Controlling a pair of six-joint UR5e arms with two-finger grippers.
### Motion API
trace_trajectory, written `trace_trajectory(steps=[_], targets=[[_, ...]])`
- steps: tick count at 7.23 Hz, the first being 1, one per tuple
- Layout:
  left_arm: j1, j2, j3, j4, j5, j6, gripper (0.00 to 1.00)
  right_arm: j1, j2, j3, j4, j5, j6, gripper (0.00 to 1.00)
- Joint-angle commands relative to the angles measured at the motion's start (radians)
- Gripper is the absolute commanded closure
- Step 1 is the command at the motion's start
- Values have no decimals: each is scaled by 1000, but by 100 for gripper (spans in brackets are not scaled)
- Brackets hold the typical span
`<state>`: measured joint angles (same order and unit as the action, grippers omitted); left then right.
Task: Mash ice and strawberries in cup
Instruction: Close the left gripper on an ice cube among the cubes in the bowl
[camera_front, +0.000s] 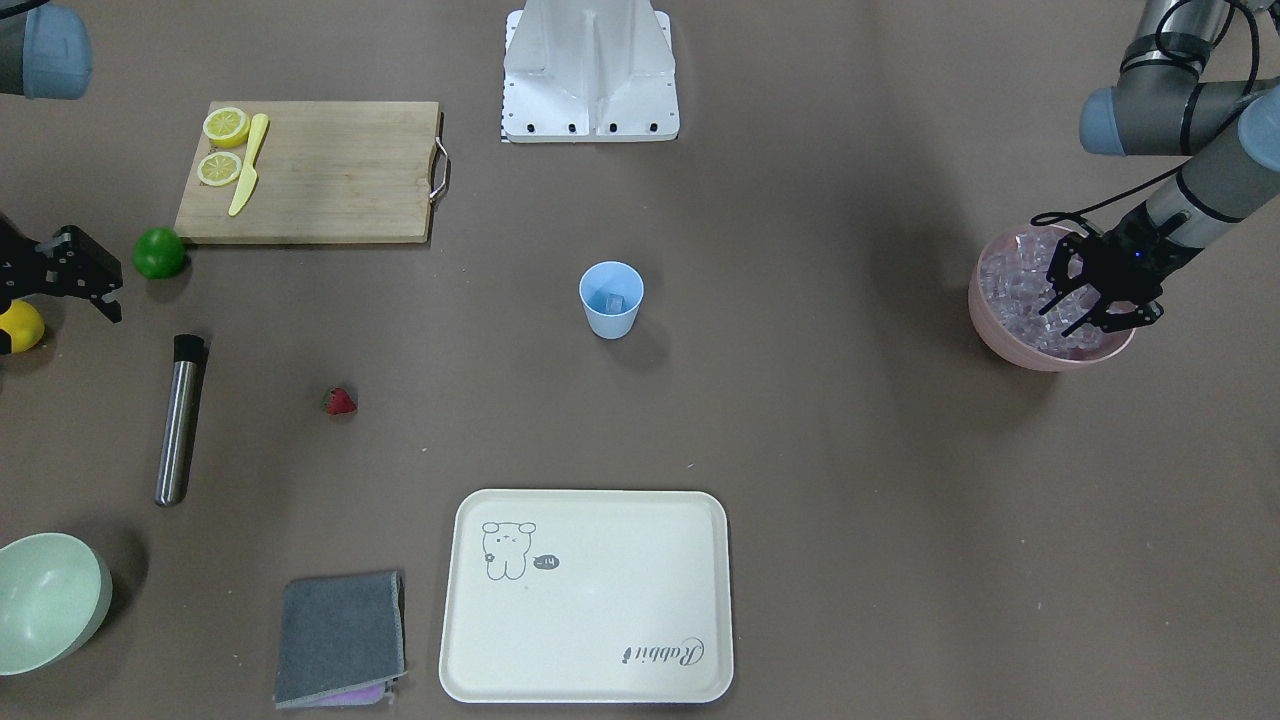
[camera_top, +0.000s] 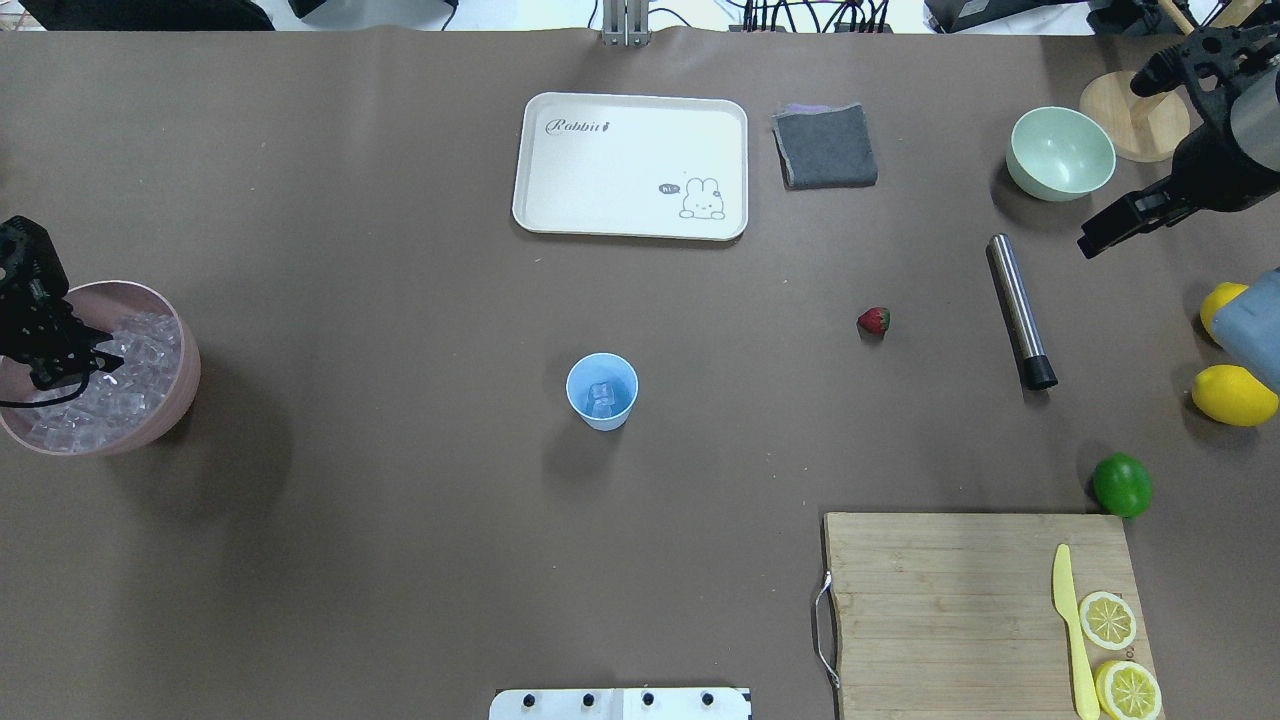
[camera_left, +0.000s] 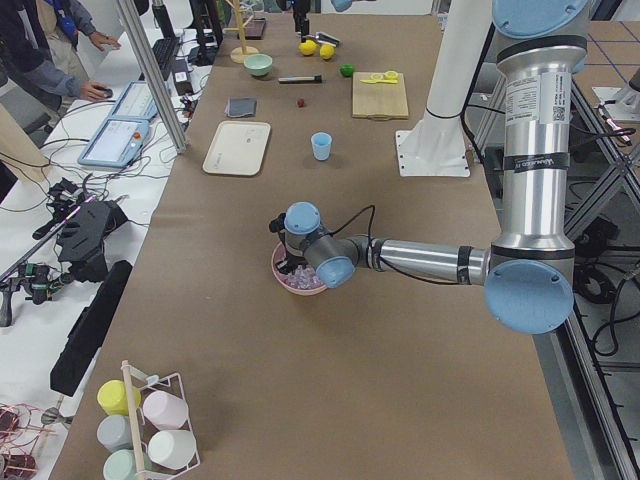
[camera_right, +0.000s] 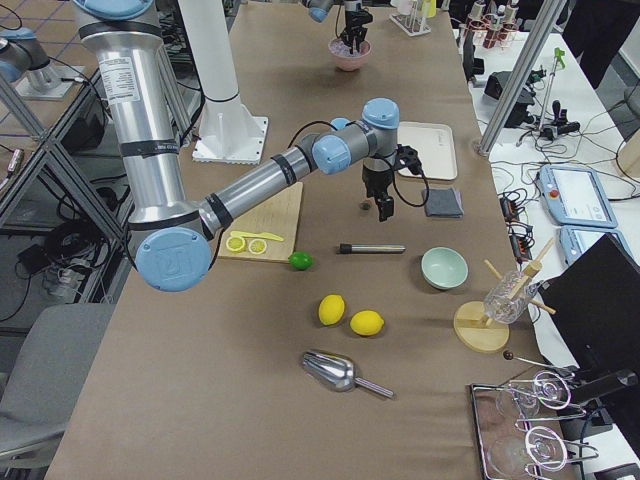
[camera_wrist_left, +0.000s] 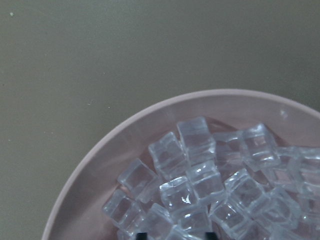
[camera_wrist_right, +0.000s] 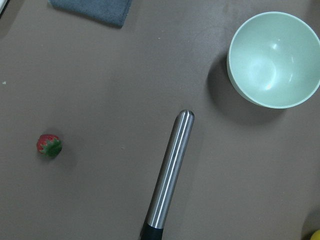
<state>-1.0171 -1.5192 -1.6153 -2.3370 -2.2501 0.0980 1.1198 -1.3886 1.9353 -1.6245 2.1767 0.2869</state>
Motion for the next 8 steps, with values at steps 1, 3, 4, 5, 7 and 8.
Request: trace_trajectory(steps=[1, 3, 4, 5, 7, 8], targets=[[0, 2, -21, 8, -17, -4, 100, 0, 0, 5, 0, 0, 2, 0], [-15, 5, -29, 5, -112, -4, 100, 0, 0, 7, 0, 2, 2, 0], [-27, -7, -32, 7, -141, -4, 100, 0, 0, 5, 0, 2, 0, 0], [-59, -30, -31, 22, -191, -4, 100, 0, 0, 4, 0, 2, 2, 0], [-109, -146, -31, 93, -226, -29, 100, 0, -1, 5, 0, 5, 3, 0], [-109, -200, -32, 96, -230, -116, 100, -2, -1, 1, 0, 5, 3, 0]])
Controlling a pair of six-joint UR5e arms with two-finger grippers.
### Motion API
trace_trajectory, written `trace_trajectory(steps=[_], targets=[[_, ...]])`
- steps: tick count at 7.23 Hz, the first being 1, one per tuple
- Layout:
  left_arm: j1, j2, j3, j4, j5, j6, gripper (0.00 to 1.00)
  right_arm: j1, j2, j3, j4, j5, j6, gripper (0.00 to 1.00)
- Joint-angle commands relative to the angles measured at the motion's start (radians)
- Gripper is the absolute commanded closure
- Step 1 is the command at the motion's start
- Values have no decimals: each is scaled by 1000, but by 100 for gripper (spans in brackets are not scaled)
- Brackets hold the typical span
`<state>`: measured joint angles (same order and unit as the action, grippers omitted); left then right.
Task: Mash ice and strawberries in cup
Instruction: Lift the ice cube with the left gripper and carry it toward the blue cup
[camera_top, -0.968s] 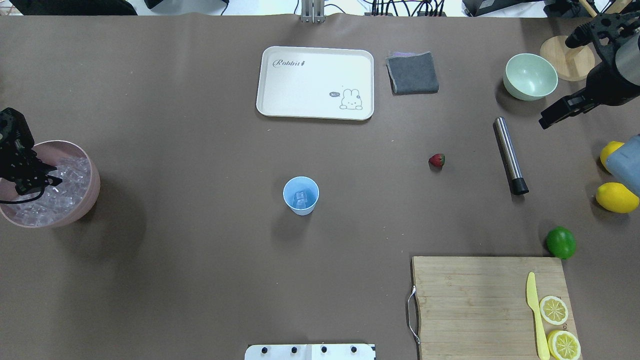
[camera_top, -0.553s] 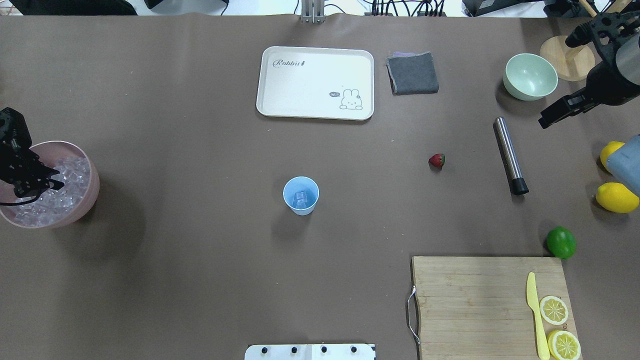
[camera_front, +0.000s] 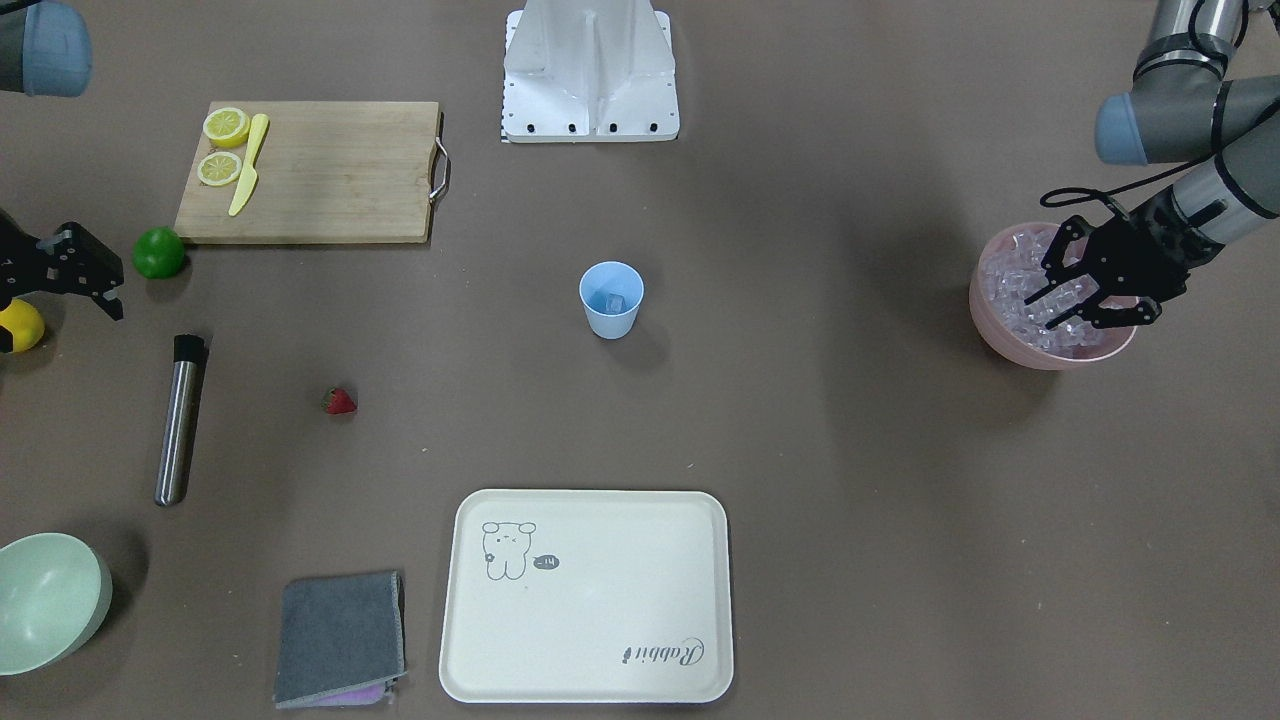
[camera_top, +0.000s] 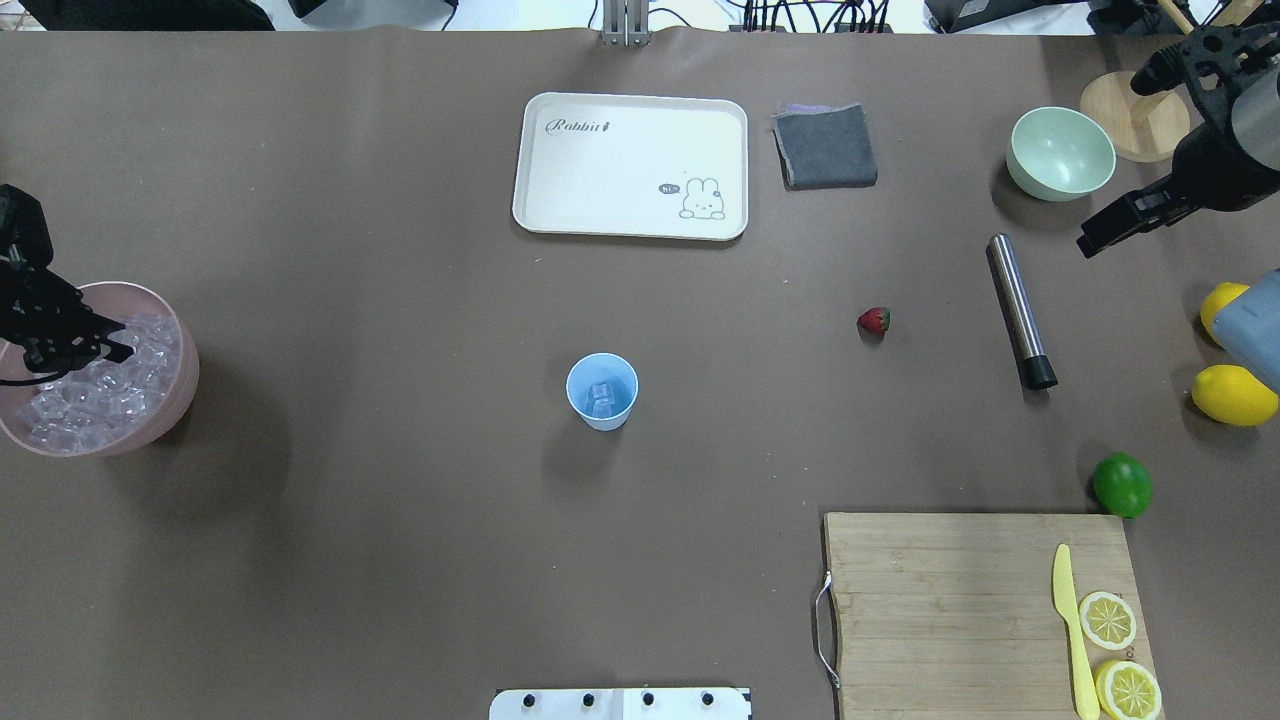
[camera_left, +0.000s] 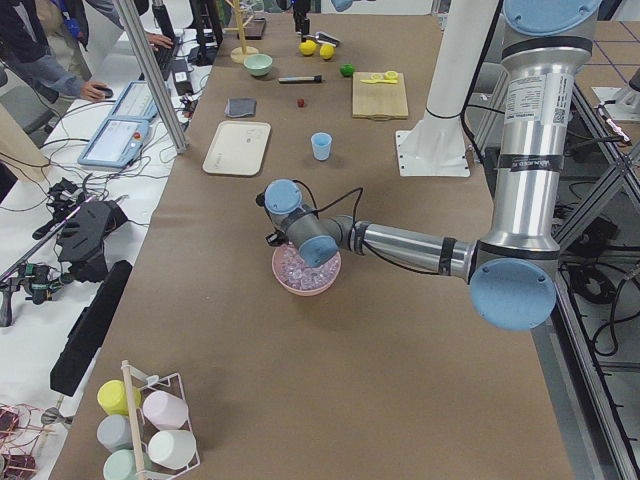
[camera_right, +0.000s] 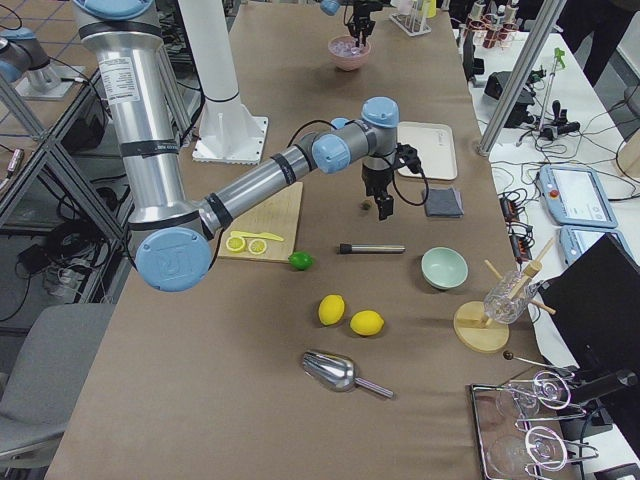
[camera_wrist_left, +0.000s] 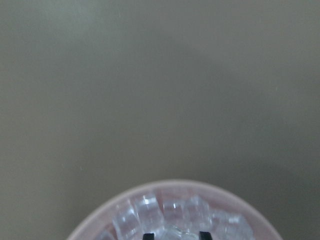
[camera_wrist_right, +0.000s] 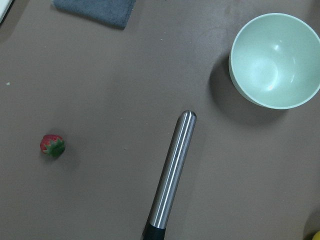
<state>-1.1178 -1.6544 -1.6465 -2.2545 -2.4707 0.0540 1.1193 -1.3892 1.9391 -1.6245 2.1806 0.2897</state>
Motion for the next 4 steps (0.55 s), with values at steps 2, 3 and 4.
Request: trace_trajectory(steps=[2, 3, 4], targets=[[2, -152, -15, 12, -16, -249, 100, -1, 2, 1, 0, 2, -1, 0], [16, -197, -19, 12, -16, -302, 100, -1, 4, -2, 0, 2, -1, 0], [54, -250, -24, 12, -10, -406, 100, -1, 5, 0, 0, 2, -1, 0]])
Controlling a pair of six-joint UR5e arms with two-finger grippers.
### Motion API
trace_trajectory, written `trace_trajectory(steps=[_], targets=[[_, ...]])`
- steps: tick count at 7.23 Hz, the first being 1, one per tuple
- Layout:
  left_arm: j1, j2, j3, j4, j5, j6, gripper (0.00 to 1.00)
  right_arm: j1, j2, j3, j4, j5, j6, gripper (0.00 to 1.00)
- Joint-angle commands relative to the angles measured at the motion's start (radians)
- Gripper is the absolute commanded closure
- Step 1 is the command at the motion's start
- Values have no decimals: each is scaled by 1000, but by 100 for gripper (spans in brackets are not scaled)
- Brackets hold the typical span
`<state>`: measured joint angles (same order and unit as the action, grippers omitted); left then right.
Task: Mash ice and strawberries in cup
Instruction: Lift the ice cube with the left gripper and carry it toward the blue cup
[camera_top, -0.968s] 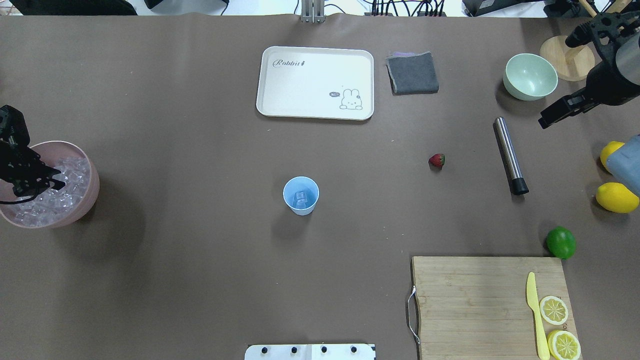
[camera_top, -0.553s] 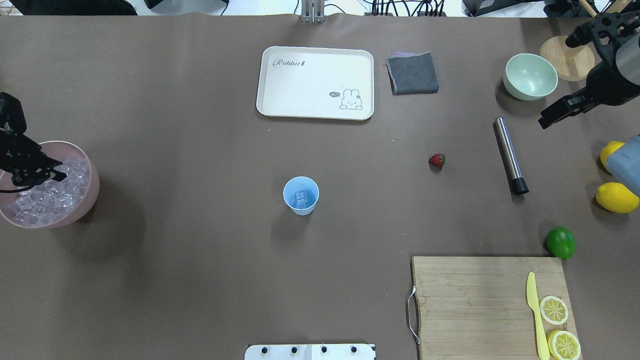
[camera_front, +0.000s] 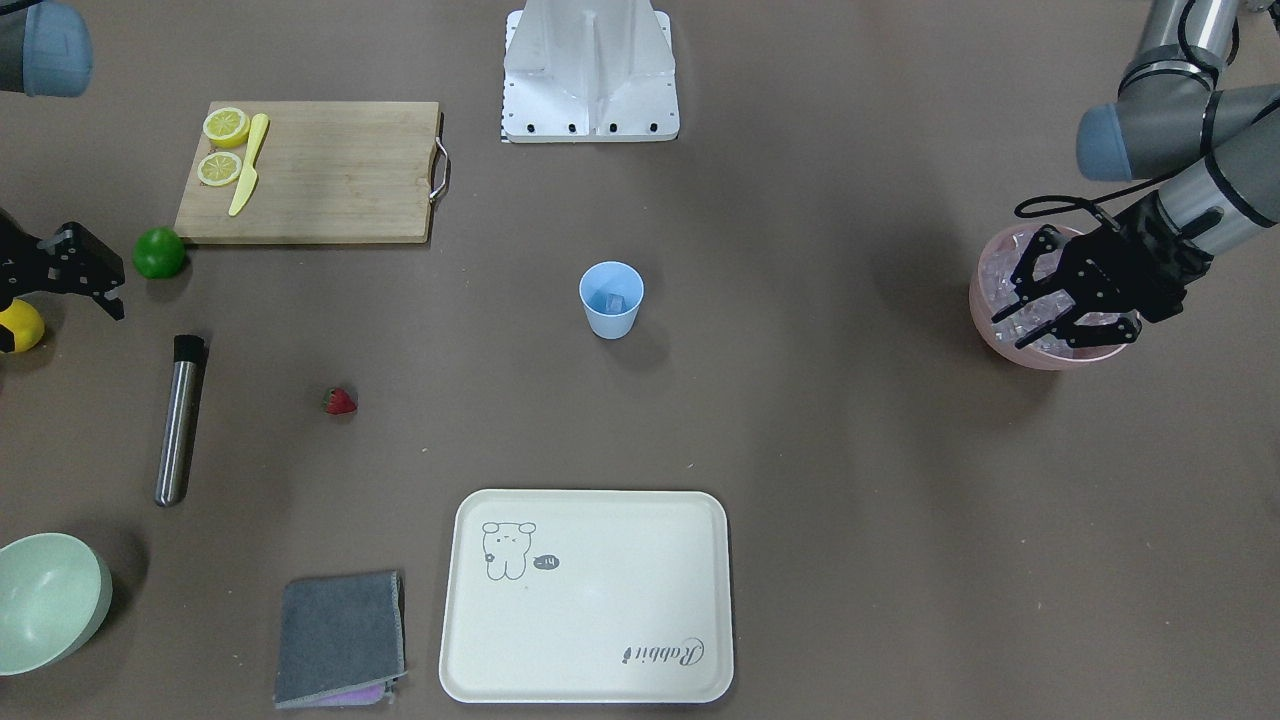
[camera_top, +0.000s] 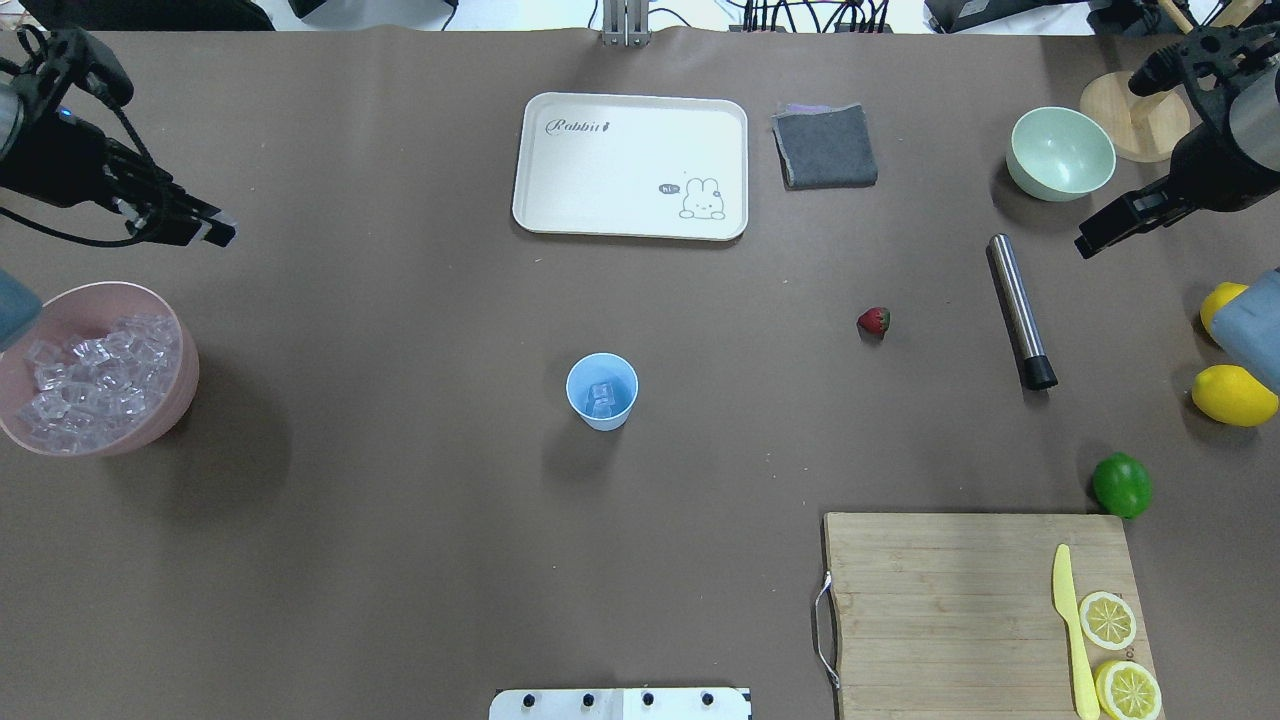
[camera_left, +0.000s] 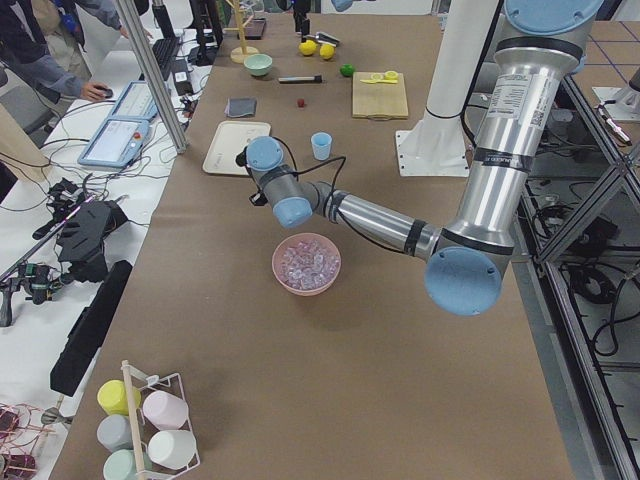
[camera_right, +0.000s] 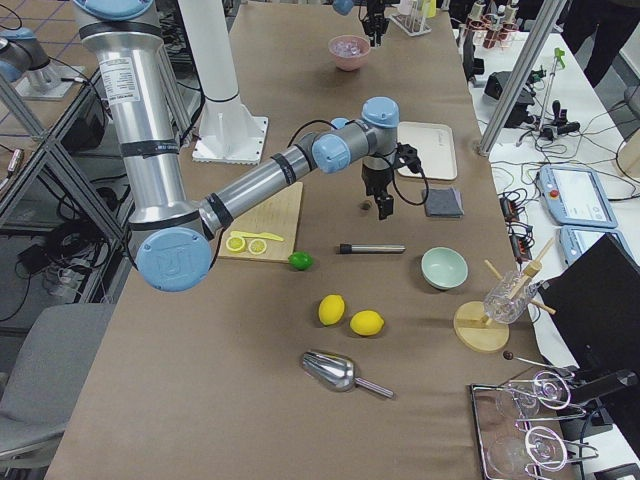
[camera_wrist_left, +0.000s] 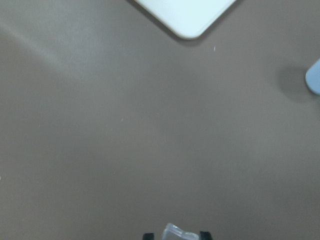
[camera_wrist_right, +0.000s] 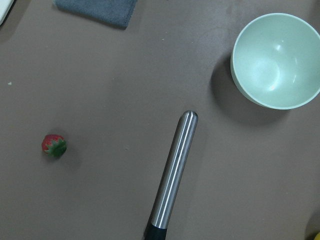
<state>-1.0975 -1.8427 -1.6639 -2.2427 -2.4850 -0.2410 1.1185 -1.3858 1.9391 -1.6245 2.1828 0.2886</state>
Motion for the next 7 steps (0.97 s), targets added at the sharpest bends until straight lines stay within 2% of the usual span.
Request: trace_trajectory(steps=[1, 3, 4, 6, 7], targets=[[86, -107, -7, 0, 24, -204, 100, 0, 4, 0, 2, 0, -2, 0], [193, -186, -5, -6, 96, -355, 100, 0, 5, -5, 2, -4, 0, 0], [258, -222, -5, -6, 188, -407, 100, 0, 5, -3, 2, -6, 0, 0], [356, -263, -4, -12, 302, -452, 100, 0, 5, -2, 0, -6, 0, 0], [388, -268, -5, -17, 328, -489, 100, 0, 5, -2, 2, -6, 0, 0]])
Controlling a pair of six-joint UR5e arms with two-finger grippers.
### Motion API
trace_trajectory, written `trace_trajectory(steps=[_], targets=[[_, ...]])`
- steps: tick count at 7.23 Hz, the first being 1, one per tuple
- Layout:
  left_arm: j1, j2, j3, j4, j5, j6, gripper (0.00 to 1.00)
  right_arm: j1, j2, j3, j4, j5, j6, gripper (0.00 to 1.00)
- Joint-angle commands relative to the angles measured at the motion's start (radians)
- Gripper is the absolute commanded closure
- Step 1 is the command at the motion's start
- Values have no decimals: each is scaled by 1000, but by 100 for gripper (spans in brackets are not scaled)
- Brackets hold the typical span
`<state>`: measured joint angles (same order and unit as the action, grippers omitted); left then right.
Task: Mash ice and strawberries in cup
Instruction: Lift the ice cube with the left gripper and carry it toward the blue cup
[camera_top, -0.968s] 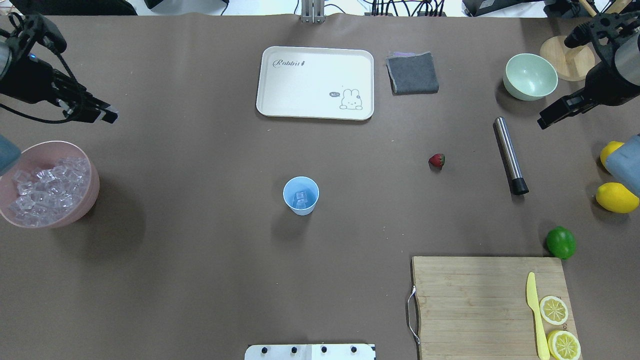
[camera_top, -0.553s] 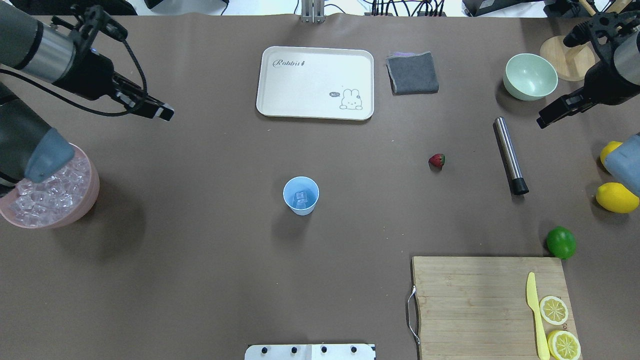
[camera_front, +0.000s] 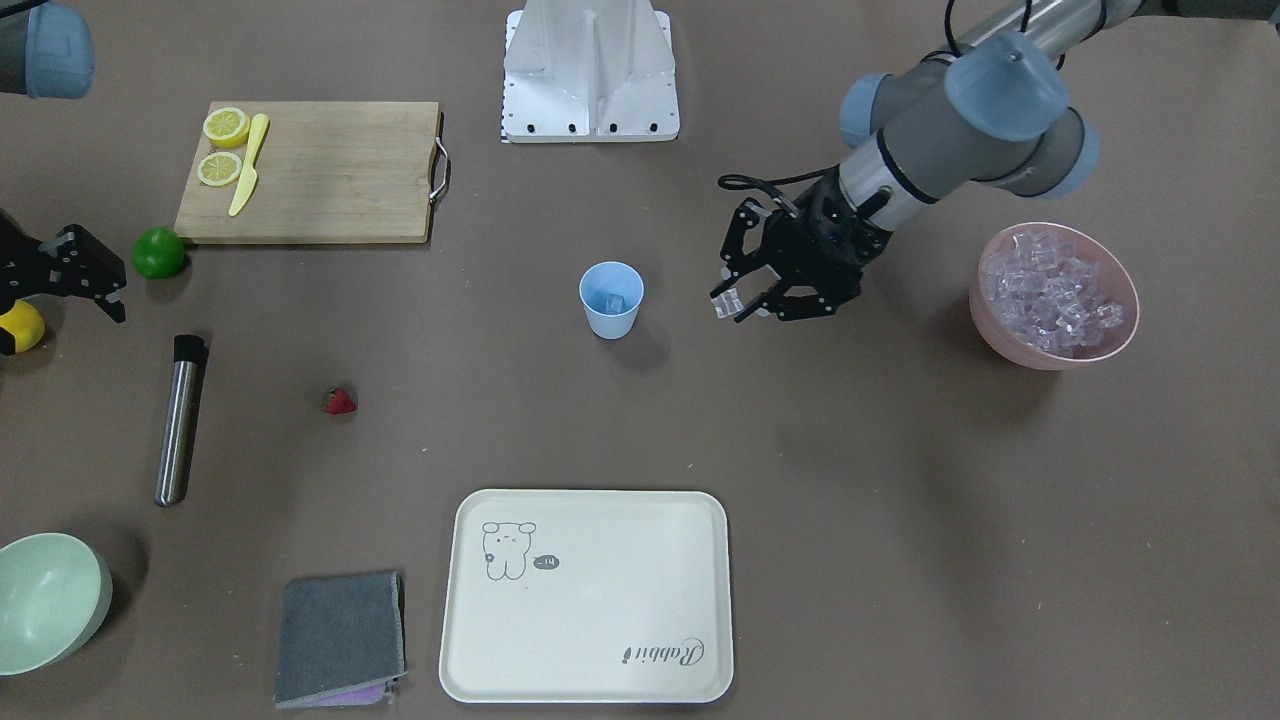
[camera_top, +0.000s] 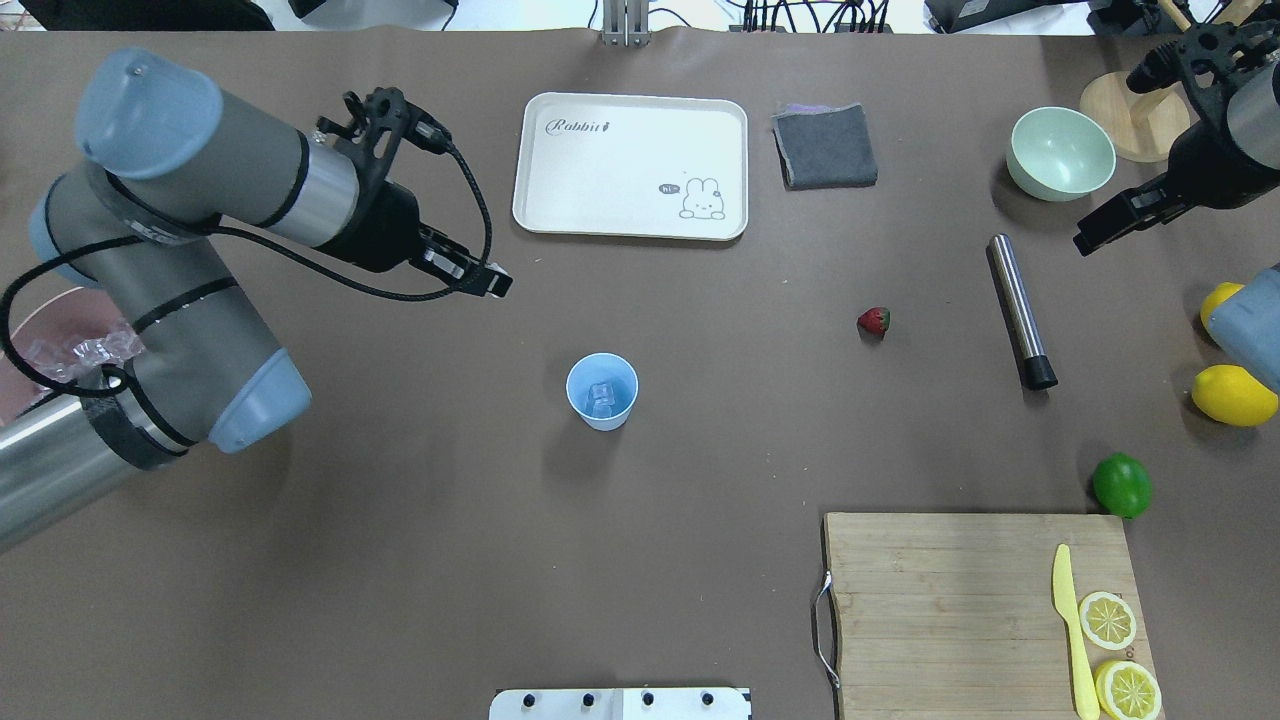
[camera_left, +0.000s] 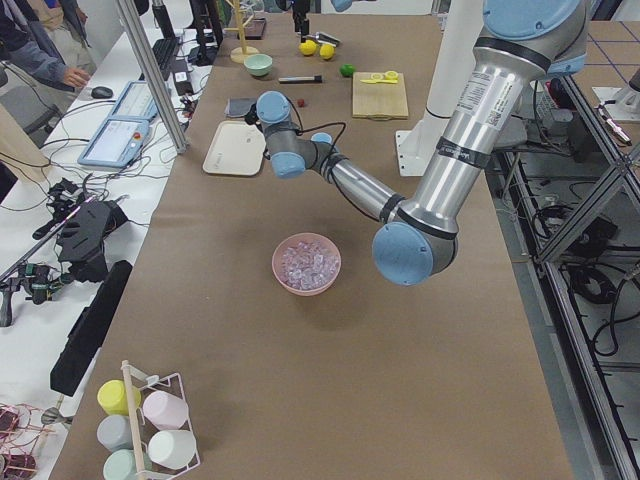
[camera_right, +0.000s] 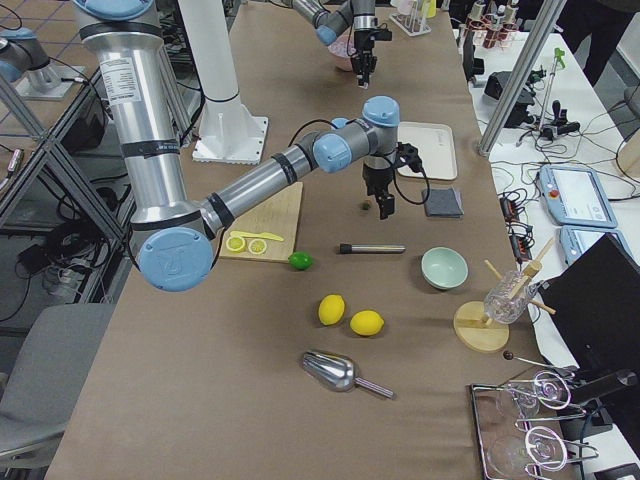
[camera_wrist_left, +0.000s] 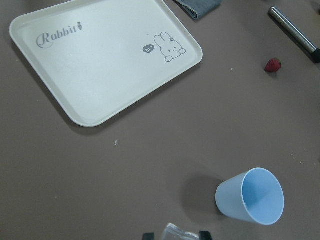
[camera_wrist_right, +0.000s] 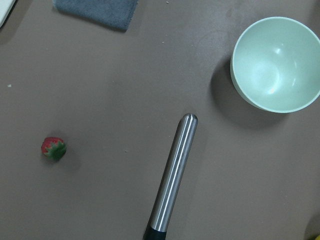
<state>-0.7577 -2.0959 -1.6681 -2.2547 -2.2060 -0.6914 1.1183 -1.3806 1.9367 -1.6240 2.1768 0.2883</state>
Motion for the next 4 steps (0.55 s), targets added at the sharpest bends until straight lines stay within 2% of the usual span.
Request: trace_trajectory(steps=[1, 2, 4], targets=[[98, -33, 1, -5, 116, -60, 100, 0, 0, 2, 1, 0, 0, 0], [145, -51, 4, -2, 194, -69, 100, 0, 0, 4, 1, 0, 0, 0], [187, -52, 7, -5, 227, -91, 100, 0, -3, 4, 1, 0, 0, 0]])
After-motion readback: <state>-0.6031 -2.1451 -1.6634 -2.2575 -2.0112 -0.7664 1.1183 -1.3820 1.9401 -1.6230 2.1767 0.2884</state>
